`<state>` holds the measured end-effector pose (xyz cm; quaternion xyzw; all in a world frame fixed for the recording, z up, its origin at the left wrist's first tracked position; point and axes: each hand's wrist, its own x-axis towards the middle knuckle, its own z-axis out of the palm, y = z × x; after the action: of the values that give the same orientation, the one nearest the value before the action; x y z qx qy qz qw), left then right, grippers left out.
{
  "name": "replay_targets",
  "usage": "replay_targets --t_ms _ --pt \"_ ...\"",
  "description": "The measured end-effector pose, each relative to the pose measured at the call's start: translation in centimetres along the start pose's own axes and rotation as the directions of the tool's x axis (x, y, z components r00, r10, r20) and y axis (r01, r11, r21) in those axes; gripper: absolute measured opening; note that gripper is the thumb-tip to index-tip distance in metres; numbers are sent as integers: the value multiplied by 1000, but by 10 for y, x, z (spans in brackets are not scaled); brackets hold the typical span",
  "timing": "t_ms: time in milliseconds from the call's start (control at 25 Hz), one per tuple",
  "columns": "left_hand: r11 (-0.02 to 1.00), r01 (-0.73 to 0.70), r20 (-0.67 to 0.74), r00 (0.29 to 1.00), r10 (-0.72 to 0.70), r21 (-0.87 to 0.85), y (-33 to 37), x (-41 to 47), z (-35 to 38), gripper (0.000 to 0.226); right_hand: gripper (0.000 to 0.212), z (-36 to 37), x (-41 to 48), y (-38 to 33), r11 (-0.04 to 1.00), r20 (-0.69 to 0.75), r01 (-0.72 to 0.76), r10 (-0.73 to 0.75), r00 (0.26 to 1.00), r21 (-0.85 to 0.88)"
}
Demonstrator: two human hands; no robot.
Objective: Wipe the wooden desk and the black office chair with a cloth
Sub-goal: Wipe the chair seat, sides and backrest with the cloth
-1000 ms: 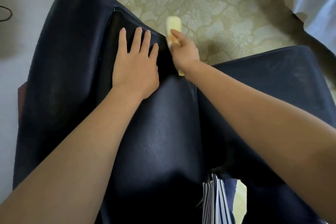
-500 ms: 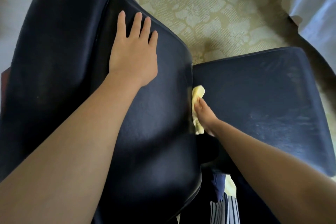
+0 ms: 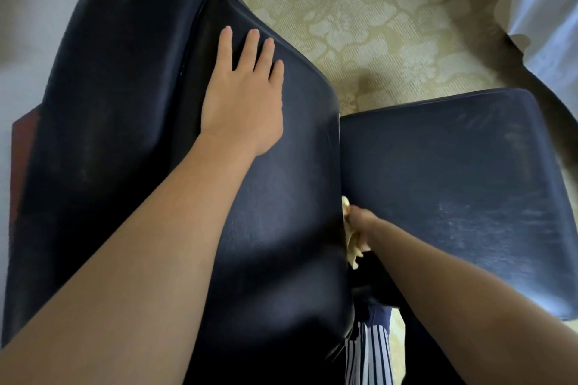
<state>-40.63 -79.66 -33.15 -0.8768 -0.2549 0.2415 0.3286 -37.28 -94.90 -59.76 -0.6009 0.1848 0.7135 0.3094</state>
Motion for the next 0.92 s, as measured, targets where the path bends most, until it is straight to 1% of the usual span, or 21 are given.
replay_targets --t_ms 80,120,320,400,480,520,560,600,680,760,800,840,880,920 --pt "1000 1 -2 1000 -1 -10 0 0 1 58 35 6 -3 -35 989 -50 147 -149 988 -31" --pt "1000 2 -7 1000 -2 -14 0 0 1 58 36 9 -5 -53 977 -59 213 -214 975 -20" --pt "999 4 -10 1000 -4 -34 1 1 1 59 47 22 -15 -137 885 -55 426 -423 904 190" --pt "999 4 -2 1000 -4 -38 1 2 0 60 53 28 -27 -159 846 -71 496 -492 868 197" --pt "999 7 5 1000 -7 -37 1 3 0 60 55 35 -48 -171 811 -58 565 -563 824 153" --pt "999 7 6 1000 -7 -38 1 3 0 60 53 39 -61 -173 784 -53 610 -608 792 112" --pt "999 9 4 1000 -9 -45 1 3 0 60 50 43 -75 -173 741 -47 670 -668 742 52" --pt "998 17 -2 1000 -17 -61 1 3 -1 60 47 48 -88 -170 674 -31 738 -739 673 -25" --pt "992 43 -21 999 -46 -116 1 3 -2 61 44 53 -112 -157 505 37 849 -856 516 -155" --pt "987 55 -35 998 -61 -151 2 4 -2 60 43 53 -126 -132 388 76 900 -910 409 -199" --pt "987 54 -37 998 -60 -153 1 4 -2 60 43 51 -126 -116 354 84 915 -923 375 -191" --pt "987 52 -36 998 -58 -150 1 3 -2 60 43 47 -123 -98 345 90 923 -927 364 -170" --pt "988 51 -33 998 -56 -145 1 3 -1 59 43 42 -116 -78 367 88 920 -920 381 -141" --pt "989 48 -29 998 -53 -138 1 3 -1 59 44 35 -107 -59 416 74 902 -902 426 -115"
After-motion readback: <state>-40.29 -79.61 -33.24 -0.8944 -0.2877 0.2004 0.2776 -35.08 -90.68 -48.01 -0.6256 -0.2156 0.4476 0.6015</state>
